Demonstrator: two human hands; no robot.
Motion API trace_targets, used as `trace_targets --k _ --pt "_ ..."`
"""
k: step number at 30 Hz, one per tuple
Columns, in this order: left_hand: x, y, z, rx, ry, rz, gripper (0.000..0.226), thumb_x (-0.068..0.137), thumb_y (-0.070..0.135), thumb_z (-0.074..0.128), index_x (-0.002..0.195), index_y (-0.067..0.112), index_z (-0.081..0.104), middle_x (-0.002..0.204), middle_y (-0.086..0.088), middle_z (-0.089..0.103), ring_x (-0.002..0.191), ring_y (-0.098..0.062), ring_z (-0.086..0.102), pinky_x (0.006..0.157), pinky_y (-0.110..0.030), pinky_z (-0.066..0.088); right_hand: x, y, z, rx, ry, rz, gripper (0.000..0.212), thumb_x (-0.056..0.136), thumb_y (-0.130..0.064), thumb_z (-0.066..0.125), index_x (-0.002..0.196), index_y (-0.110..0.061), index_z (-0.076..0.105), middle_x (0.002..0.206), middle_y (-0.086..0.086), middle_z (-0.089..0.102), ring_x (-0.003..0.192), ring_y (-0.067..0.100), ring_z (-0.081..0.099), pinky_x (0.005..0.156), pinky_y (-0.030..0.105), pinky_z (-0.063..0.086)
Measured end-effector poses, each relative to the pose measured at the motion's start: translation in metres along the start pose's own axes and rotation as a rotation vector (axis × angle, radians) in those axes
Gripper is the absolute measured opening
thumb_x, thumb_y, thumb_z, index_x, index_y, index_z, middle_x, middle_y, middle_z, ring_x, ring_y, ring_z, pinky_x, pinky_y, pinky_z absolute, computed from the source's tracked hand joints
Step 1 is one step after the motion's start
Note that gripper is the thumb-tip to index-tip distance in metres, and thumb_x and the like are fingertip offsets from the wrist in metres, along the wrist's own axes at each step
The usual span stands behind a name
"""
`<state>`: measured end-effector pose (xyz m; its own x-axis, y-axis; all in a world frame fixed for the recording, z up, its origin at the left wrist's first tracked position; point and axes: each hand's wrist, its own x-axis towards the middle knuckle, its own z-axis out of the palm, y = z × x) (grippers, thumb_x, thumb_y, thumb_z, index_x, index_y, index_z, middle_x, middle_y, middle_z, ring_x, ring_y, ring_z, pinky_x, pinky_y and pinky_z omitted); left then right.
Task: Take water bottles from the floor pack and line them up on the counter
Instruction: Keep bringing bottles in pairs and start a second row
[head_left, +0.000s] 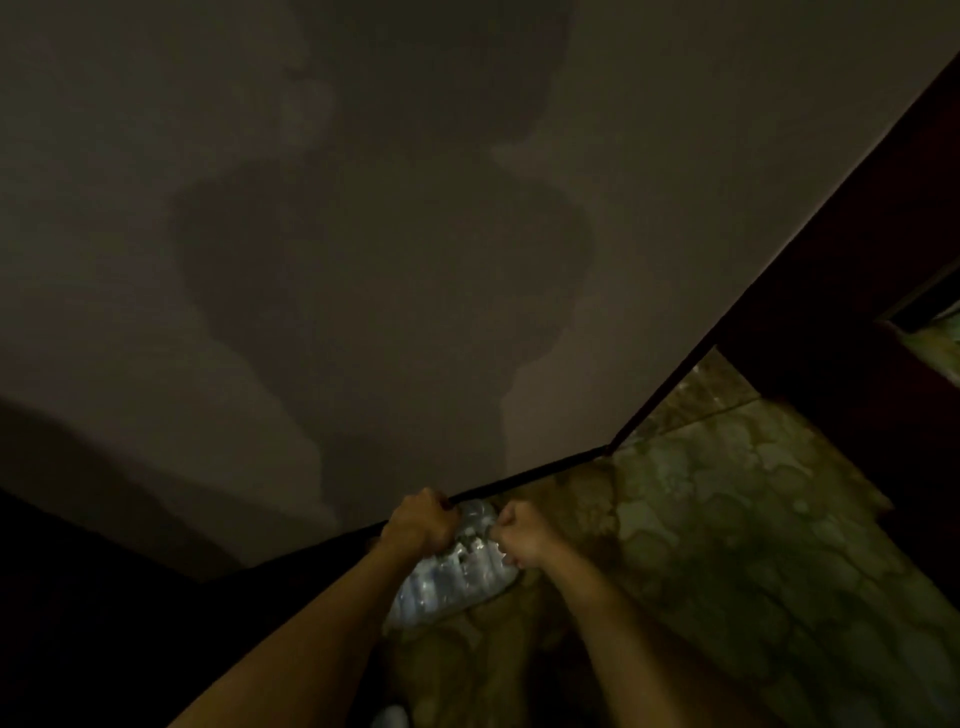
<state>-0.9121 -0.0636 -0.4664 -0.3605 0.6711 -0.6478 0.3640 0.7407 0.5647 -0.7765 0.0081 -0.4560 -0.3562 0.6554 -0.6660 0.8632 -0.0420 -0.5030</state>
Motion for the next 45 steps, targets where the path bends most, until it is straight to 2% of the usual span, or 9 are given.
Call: trace_targets --k 7,14,19,24,28,32,36,40,45 --pt "0.031 0.008 0.039 -0.187 -0.001 -0.202 0.033 0.099 0.031 0.05 0.114 0.005 0.063 0.096 -0.016 0.072 0.076 -0.025 0.069 0.072 -0.033 0.056 0.061 0.03 -0.005 -0.156 -0.211 -0.014 0.013 0.091 -0.027 0.059 0.08 -0.021 0.056 0.094 0.007 0.059 0.103 0.03 0.063 0.092 0.044 0.053" --pt "0.062 0.025 0.081 -0.272 0.077 -0.323 0.039 0.101 0.035 0.045 0.115 0.005 0.065 0.101 -0.013 0.072 0.089 -0.026 0.069 0.083 -0.036 0.056 0.117 0.051 -0.029 -0.162 -0.292 -0.059 0.024 0.095 -0.022 0.055 0.071 -0.025 0.052 0.088 0.005 0.059 0.098 0.029 0.064 0.087 0.041 0.053" --pt "0.075 0.026 0.109 -0.396 0.051 -0.38 0.033 0.1 0.029 0.048 0.118 0.006 0.063 0.107 -0.014 0.07 0.093 -0.025 0.068 0.087 -0.036 0.056 0.142 0.079 -0.023 -0.214 -0.354 -0.058 0.022 0.093 -0.024 0.052 0.104 -0.01 0.066 0.103 0.01 0.067 0.095 0.026 0.064 0.086 0.037 0.054" --pt "0.097 0.012 0.135 -0.449 0.022 -0.426 0.033 0.1 0.029 0.05 0.116 0.004 0.064 0.109 -0.017 0.069 0.098 -0.029 0.068 0.092 -0.041 0.054 0.166 0.101 -0.01 -0.248 -0.363 -0.048 0.02 0.096 -0.022 0.051 0.104 -0.009 0.064 0.104 0.011 0.064 0.098 0.024 0.06 0.085 0.032 0.048" --pt "0.135 -0.011 0.155 -0.518 0.051 -0.437 0.033 0.102 0.028 0.046 0.119 0.004 0.062 0.114 -0.016 0.066 0.093 -0.025 0.065 0.09 -0.037 0.053 0.201 0.119 0.012 -0.264 -0.393 -0.046 0.028 0.097 -0.019 0.047 0.121 -0.014 0.061 0.118 0.009 0.062 0.105 0.022 0.059 0.092 0.035 0.05" --pt "0.182 -0.048 0.173 -0.56 0.126 -0.41 0.035 0.102 0.026 0.046 0.126 0.004 0.06 0.123 -0.017 0.064 0.108 -0.031 0.063 0.09 -0.038 0.051 0.249 0.131 0.05 -0.29 -0.356 -0.068 0.028 0.097 -0.014 0.044 0.119 -0.013 0.061 0.125 0.009 0.061 0.109 0.026 0.06 0.094 0.037 0.05" --pt "0.235 -0.087 0.194 -0.524 0.131 -0.387 0.031 0.102 0.021 0.045 0.119 0.005 0.064 0.113 -0.014 0.067 0.09 -0.02 0.063 0.076 -0.028 0.05 0.3 0.145 0.095 -0.31 -0.365 -0.082 0.036 0.1 -0.014 0.041 0.133 -0.015 0.055 0.135 0.008 0.057 0.121 0.024 0.054 0.092 0.027 0.042" --pt "0.293 -0.127 0.226 -0.518 0.124 -0.353 0.028 0.099 0.022 0.048 0.113 0.01 0.069 0.111 -0.011 0.069 0.103 -0.026 0.063 0.088 -0.033 0.05 0.359 0.172 0.139 -0.254 -0.36 -0.08 0.029 0.1 -0.016 0.042 0.119 -0.012 0.064 0.119 0.009 0.065 0.1 0.021 0.06 0.072 0.023 0.041" --pt "0.365 -0.167 0.27 -0.454 0.081 -0.333 0.03 0.099 0.015 0.045 0.093 0.0 0.069 0.096 -0.014 0.068 0.09 -0.026 0.064 0.071 -0.026 0.041 0.437 0.212 0.18 -0.246 -0.328 -0.103 0.025 0.096 -0.01 0.041 0.078 -0.019 0.056 0.085 0.004 0.057 0.076 0.016 0.054 0.054 0.02 0.035"
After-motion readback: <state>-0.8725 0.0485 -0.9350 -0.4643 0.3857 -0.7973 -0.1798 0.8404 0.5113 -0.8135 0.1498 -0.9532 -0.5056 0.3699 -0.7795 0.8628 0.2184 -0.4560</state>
